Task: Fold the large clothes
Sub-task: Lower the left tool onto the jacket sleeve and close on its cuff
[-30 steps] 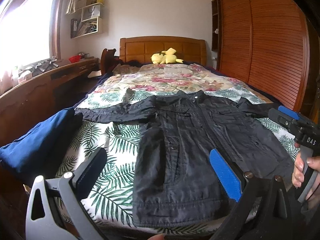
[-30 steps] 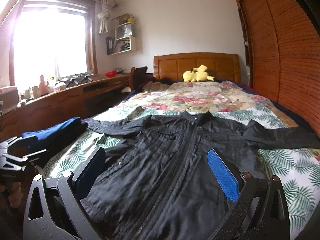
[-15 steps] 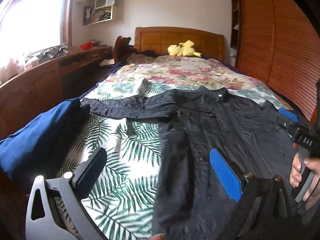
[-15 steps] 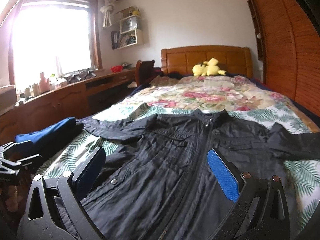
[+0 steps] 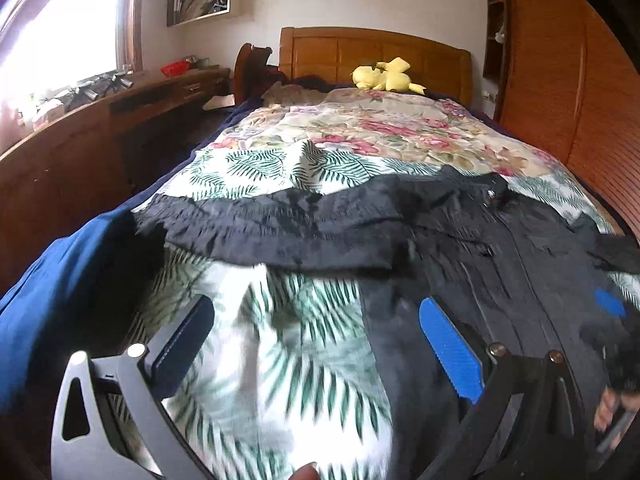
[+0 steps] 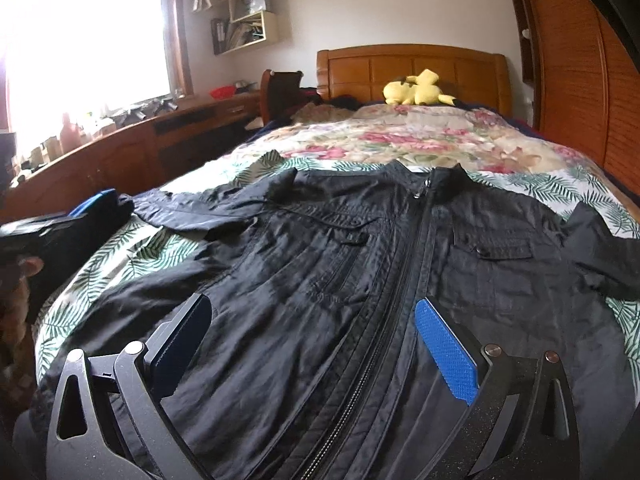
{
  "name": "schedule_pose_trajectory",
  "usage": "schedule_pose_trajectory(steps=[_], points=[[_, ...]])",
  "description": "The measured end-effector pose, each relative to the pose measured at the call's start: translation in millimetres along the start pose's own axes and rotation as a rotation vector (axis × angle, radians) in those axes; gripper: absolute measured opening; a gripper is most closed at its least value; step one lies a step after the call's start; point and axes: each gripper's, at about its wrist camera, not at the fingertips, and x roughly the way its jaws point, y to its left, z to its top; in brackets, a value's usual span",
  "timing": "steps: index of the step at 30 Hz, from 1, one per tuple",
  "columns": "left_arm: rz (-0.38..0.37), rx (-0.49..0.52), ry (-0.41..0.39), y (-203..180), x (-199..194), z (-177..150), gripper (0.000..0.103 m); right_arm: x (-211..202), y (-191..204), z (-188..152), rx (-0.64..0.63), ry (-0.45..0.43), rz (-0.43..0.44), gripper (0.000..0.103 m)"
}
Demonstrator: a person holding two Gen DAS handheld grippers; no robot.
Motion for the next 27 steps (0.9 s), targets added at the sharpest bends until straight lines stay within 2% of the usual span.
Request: schedule_pose_trajectory(steps=[4, 8, 12, 19, 27], points=[[-0.031, -0.055, 0.029, 21.9, 34.8, 20.2, 0.102, 12.3, -1.7, -3.6, 0.000, 0.029, -0.009, 0.103], [-0.051, -0.127, 0.063, 47.4, 69.3, 30.6, 0.096, 21.3, -4.5, -9.3, 0.009, 0.057, -0.027, 0.103], [-0.012, -0.172, 0.097, 68.9, 104.1, 33.5, 0.091, 24.3, -4.9, -10.9, 0.014, 0.061, -0.033, 0.103], [0.030, -0.314, 0.205, 105.9, 158.5, 28.2, 0.077, 28.4, -4.4, -12.8, 0.013, 0.073, -0.031, 0.103], [0.088, -0.326, 0.232, 104.8, 170.6, 27.1, 0.069, 29.0, -9.4, -13.9, 0.038, 0.079, -0.013, 0.103]])
